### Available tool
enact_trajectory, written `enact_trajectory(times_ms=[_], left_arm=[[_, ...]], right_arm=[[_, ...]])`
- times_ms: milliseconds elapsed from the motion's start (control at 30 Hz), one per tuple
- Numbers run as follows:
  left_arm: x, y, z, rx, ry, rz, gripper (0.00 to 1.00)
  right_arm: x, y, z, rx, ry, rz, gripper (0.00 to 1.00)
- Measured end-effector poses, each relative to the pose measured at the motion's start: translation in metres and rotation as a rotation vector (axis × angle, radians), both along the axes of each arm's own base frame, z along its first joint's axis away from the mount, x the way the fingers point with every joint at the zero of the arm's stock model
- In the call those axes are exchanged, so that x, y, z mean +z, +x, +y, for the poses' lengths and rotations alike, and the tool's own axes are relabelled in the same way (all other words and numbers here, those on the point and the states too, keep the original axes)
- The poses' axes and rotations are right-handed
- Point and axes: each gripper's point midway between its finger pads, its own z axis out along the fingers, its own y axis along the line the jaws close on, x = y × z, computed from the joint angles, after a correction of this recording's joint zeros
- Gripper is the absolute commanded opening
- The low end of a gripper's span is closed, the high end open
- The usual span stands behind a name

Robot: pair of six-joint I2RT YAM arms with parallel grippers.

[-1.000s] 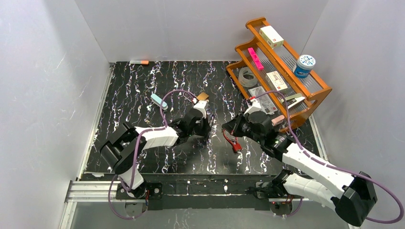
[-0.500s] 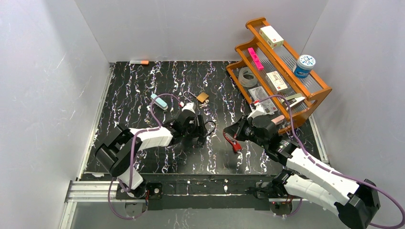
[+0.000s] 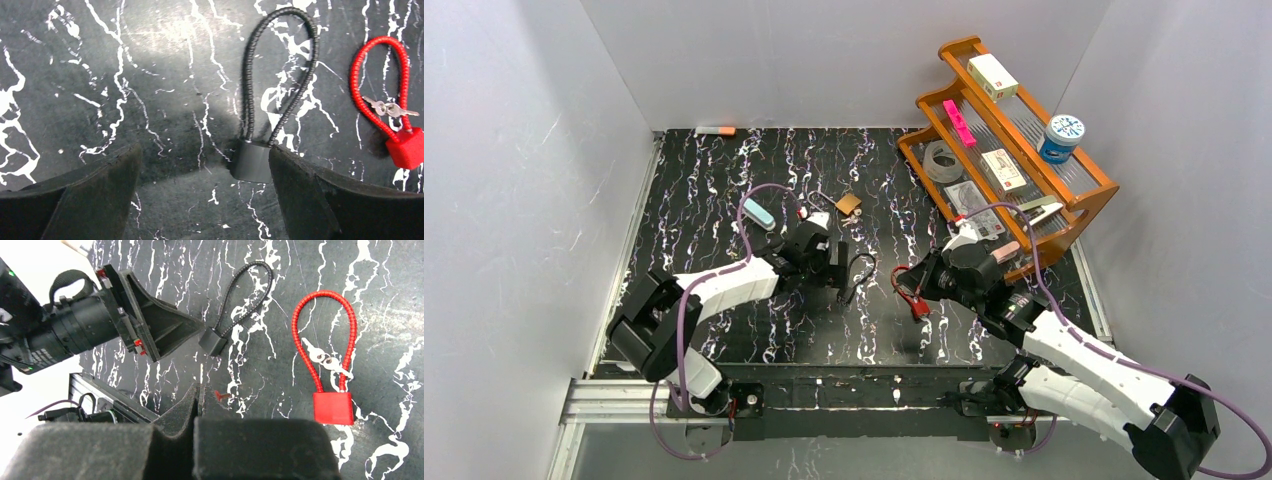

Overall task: Unlock with the key
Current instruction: Adjust the lock at the center of the board, then pick up the lock from the center of the board.

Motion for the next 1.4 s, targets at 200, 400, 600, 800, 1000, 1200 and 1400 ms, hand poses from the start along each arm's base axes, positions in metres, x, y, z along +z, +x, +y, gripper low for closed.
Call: enact_trajectory(times_ms=[200,400,600,800,1000,1200,1400], left_arm=[[0.008,-0.001,-0.023,-0.059,0.012,0.014,0.67],[-0.007,-0.002,-0.043,-0.098,0.166,0.053,0.61],[-0.021,-0.016,-0.035,-0.102,0.276,0.094,0.50],[-0.021,-0.020,-0.036,-0.106,0.276,0.114,0.29],[-0.021,-0.021,-0.036,-0.101,0.279,0.121,0.04],[-0.017,-0.027,-0.029,-0.050,0.313,0.174,0.00],[0.025,-0.015,-0.041,0.087,0.273,0.183,0.00]], right_arm=[[-0.017,-0.006,-0.006,0.000,-0.020,0.021,0.01],[-0.033,-0.010,-0.010,-0.002,-0.042,0.047,0.01],[-0.034,-0.010,-0.010,-0.002,-0.045,0.049,0.01],[-0.038,-0.010,-0.010,-0.002,-0.055,0.060,0.01],[-0.050,-0.010,-0.009,0.003,-0.090,0.088,0.01],[-0.040,-0.012,0.009,0.082,-0.006,0.053,0.01],[-0.038,-0.027,0.024,0.184,0.124,0.015,0.01]])
